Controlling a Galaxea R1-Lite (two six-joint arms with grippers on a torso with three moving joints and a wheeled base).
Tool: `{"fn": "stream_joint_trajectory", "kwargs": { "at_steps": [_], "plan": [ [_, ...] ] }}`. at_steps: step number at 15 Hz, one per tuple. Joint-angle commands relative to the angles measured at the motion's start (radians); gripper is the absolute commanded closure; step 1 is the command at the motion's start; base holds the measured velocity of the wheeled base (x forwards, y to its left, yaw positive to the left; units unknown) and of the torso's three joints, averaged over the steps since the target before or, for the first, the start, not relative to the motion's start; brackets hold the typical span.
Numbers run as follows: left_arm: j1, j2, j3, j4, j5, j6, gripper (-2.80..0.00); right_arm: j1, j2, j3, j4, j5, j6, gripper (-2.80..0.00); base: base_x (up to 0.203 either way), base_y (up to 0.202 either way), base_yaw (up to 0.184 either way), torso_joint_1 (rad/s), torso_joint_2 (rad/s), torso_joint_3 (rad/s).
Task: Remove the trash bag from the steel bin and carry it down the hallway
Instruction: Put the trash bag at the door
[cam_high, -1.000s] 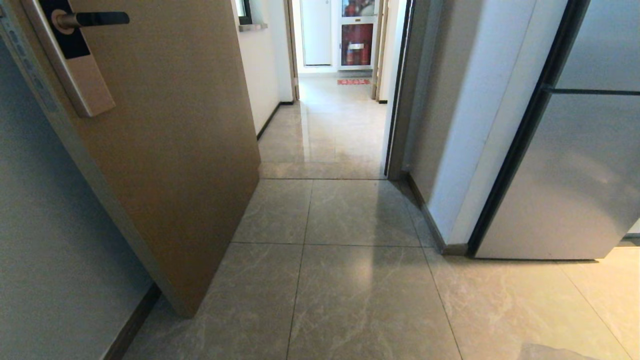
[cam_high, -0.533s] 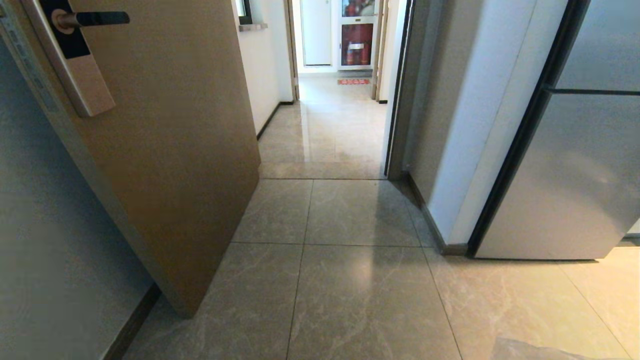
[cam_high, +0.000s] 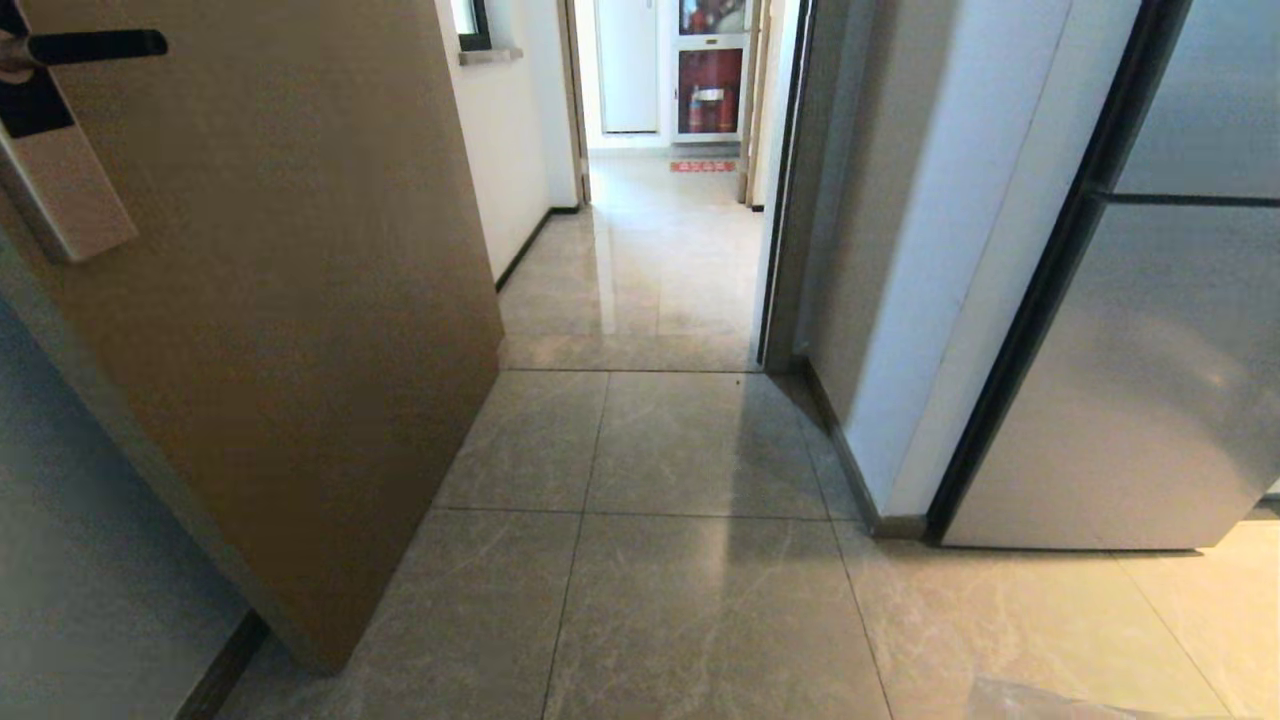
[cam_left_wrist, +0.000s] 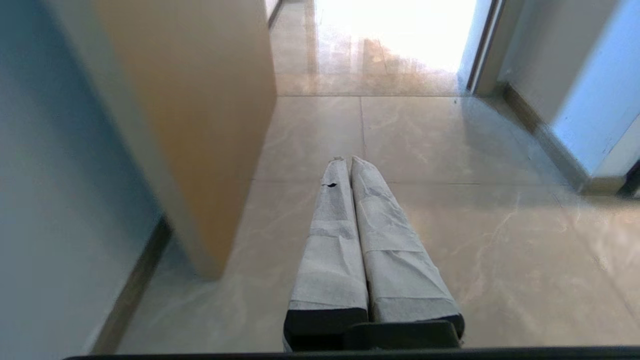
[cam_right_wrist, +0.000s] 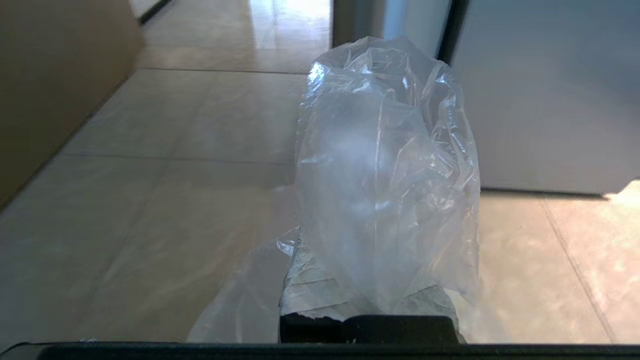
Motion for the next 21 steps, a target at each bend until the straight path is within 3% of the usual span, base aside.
{"fn": "stream_joint_trajectory", "kwargs": {
  "at_steps": [1, 11, 21],
  "plan": [
    [0.0, 0.0, 0.0, -0.001, 0.0, -0.001, 0.0, 0.0, 0.0, 0.0, 0.0, 0.0, -0.001, 0.0, 0.183, -0.184, 0.002, 0.002, 0.0, 0.002],
    [0.0, 0.0, 0.0, -0.001, 0.0, -0.001, 0.0, 0.0, 0.0, 0.0, 0.0, 0.0, -0.001, 0.0, 0.018, -0.02, 0.0, 0.001, 0.0, 0.0],
    [0.0, 0.0, 0.0, -0.001, 0.0, -0.001, 0.0, 0.0, 0.001, 0.0, 0.0, 0.0, -0.001, 0.0, -0.001, 0.168, 0.002, 0.004, 0.0, 0.002]
  ]
}}
